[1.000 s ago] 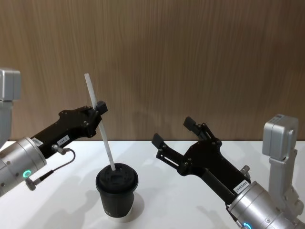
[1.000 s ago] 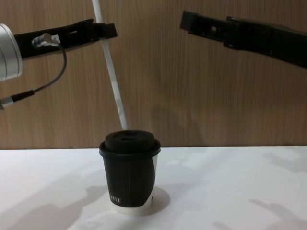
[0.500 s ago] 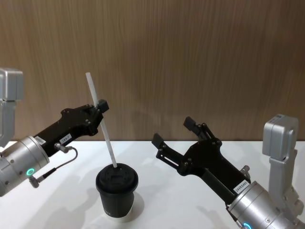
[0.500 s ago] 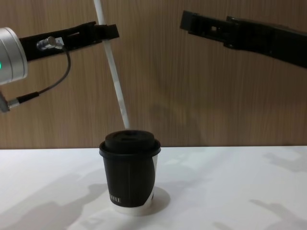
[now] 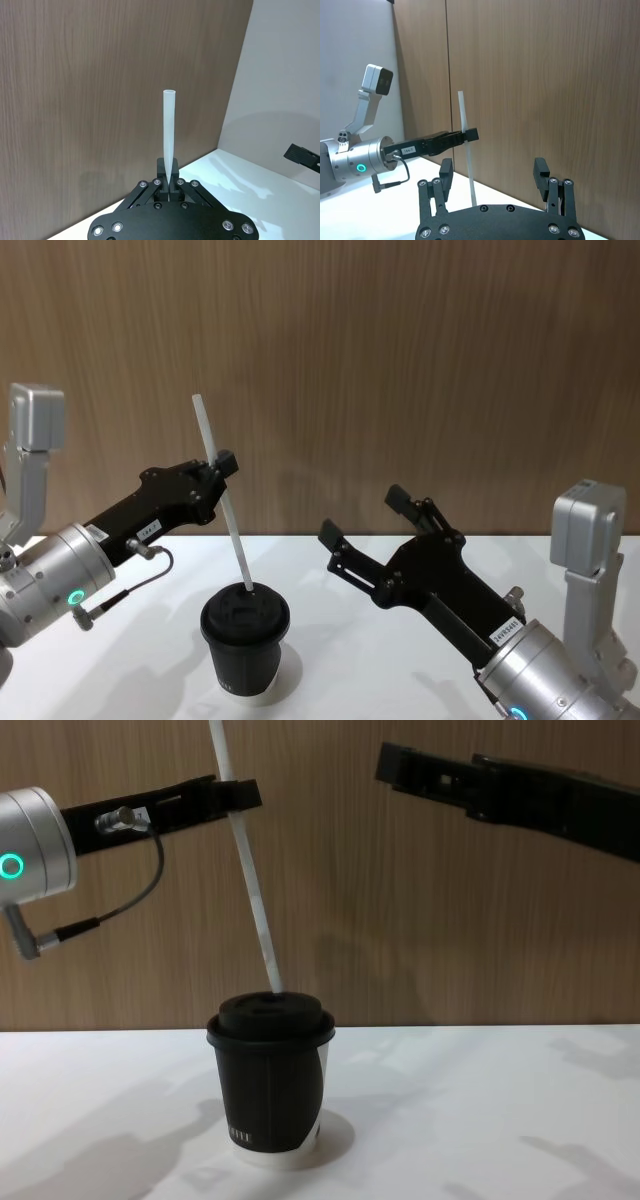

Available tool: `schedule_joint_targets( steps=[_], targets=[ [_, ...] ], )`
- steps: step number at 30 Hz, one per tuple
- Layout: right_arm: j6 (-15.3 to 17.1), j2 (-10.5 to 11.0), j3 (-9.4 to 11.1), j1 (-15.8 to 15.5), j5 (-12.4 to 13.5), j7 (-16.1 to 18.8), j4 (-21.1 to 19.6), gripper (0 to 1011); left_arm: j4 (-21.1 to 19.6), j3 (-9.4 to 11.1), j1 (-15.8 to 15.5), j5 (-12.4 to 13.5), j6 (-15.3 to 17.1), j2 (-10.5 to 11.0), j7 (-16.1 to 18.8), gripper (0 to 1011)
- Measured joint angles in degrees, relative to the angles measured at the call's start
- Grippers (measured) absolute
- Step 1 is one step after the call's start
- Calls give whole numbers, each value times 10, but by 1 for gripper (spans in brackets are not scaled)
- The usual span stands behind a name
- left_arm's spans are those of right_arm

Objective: Pick up the straw with one hand, pass it to the other hand, and insert it into the cup.

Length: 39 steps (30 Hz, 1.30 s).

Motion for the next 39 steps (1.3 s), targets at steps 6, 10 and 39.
schedule_joint_targets(
  steps=[6, 10, 39],
  targets=[
    [0, 0, 0, 0, 0, 0, 0, 1001, 6, 2, -4, 3, 1, -3, -4, 7],
    [0, 0, 0, 0, 0, 0, 0, 1001, 7, 2, -5, 3, 2, -4, -5, 7],
    [0, 0, 0, 0, 0, 0, 0, 1001, -9, 4, -3, 4, 12, 9, -4, 7]
  ],
)
